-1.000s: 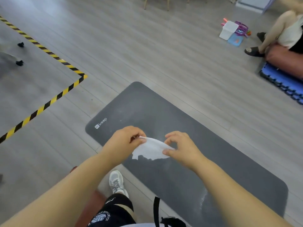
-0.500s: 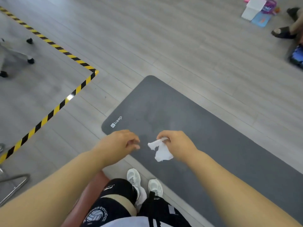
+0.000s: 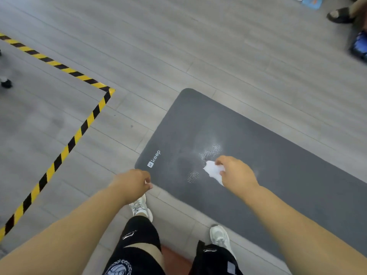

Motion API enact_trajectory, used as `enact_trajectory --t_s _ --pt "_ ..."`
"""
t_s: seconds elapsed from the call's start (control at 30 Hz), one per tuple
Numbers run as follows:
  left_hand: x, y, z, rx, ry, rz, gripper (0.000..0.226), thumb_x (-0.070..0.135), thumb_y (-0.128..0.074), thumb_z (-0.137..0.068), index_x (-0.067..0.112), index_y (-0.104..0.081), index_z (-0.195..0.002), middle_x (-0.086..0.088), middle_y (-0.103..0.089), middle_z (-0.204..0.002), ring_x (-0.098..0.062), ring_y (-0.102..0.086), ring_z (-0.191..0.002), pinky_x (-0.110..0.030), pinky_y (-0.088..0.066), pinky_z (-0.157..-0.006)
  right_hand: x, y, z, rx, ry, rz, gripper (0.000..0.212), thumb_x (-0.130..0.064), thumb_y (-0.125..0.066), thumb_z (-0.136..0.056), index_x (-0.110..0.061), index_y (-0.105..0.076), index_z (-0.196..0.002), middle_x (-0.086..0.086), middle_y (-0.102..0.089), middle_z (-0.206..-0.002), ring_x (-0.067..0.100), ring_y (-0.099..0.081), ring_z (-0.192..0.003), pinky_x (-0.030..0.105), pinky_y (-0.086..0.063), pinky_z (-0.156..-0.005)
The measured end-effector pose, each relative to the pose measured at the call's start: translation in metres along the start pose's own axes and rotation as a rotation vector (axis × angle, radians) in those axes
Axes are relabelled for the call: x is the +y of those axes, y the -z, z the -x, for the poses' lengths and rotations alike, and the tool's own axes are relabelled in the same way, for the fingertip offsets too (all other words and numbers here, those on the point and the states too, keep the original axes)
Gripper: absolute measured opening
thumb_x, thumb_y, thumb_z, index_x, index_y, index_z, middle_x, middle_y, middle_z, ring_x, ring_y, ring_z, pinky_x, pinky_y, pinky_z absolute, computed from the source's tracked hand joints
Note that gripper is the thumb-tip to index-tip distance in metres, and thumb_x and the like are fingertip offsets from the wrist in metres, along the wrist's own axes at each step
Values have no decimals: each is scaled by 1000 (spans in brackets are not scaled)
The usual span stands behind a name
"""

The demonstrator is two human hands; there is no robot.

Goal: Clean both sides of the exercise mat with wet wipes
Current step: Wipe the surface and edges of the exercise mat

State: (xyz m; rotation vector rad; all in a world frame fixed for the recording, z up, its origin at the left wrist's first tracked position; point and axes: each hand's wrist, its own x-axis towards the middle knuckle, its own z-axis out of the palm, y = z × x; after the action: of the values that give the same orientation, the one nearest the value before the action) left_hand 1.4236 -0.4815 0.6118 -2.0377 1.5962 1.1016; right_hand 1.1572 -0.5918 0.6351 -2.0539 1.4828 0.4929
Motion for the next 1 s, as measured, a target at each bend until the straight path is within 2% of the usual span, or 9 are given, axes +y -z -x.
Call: enact_trajectory --t_s 0.07,0.1,0.23,0.33,0.47,0.6,0.77,0.9,1.0 --pt "-32 12 -22 -29 -15 -19 26 43 -46 -94 27 -56 -112 5 -56 -115 -18 -54 -102 -32 -45 -86 -28 -9 -21 15 -54 -58 46 -5 -49 -88 -20 -43 -131 0 -53 -125 23 -52 -109 31 -44 -83" --pt "-46 17 -32 -43 -23 -35 26 42 -45 -94 26 -56 -112 4 -56 -115 -19 -54 -102 -32 -45 -86 -41 -13 -31 25 -78 -86 45 -3 -48 -88 -18 -45 -130 1 -52 -125 23 -51 -109 30 -44 -84" --pt "-89 26 -77 -91 -45 -103 27 41 -43 -95 23 -55 -113 1 -55 -116 -20 -54 -103 -29 -43 -83 -70 -38 -74 36 -137 -141 28 -1 -46 -86 -17 -58 -105 -1 -48 -108 19 -48 -89 26 -37 -69" --pt "-108 16 -116 -105 -36 -127 28 40 -43 -96 22 -55 -114 0 -55 -116 -21 -54 -103 -27 -40 -79 -77 -61 -108 31 -123 -173 22 -4 -45 -88 -20 -58 -97 -5 -44 -98 18 -48 -86 27 -39 -67" --pt "-119 -24 -178 -111 -17 -118 27 41 -42 -96 24 -55 -112 2 -56 -115 -20 -55 -104 -27 -42 -81 -69 -109 -157 19 -81 -192 23 -10 -43 -94 -14 -60 -110 1 -45 -105 22 -52 -88 29 -43 -71" --pt "-121 -85 -251 -141 -35 -110 25 42 -44 -94 24 -55 -107 1 -58 -113 -21 -56 -103 -33 -47 -87 -39 -176 -214 0 -27 -174 28 -12 -43 -95 -16 -64 -113 0 -44 -100 20 -51 -87 26 -40 -70" --pt "-124 -162 -350 -111 -99 -96 19 37 -44 -96 20 -51 -95 -1 -52 -104 -22 -52 -94 -29 -42 -79 5 -273 -291 1 -22 -181 27 -16 -46 -95 -19 -67 -110 -5 -44 -95 15 -47 -90 21 -35 -65" --pt "-147 -220 -425 -59 -85 -75 26 38 -44 -95 18 -53 -110 -1 -52 -117 -24 -54 -106 -37 -46 -89 27 -343 -351 13 -8 -196 27 -14 -45 -96 -18 -66 -114 -11 -48 -101 11 -47 -95 18 -34 -69" --pt "-168 -250 -481 48 -96 -128 36 38 -44 -95 21 -47 -126 0 -46 -124 -23 -47 -116 -37 -43 -94 34 -382 -395 36 15 -234 30 -12 -43 -97 -19 -63 -119 -13 -50 -104 7 -47 -95 14 -34 -74"
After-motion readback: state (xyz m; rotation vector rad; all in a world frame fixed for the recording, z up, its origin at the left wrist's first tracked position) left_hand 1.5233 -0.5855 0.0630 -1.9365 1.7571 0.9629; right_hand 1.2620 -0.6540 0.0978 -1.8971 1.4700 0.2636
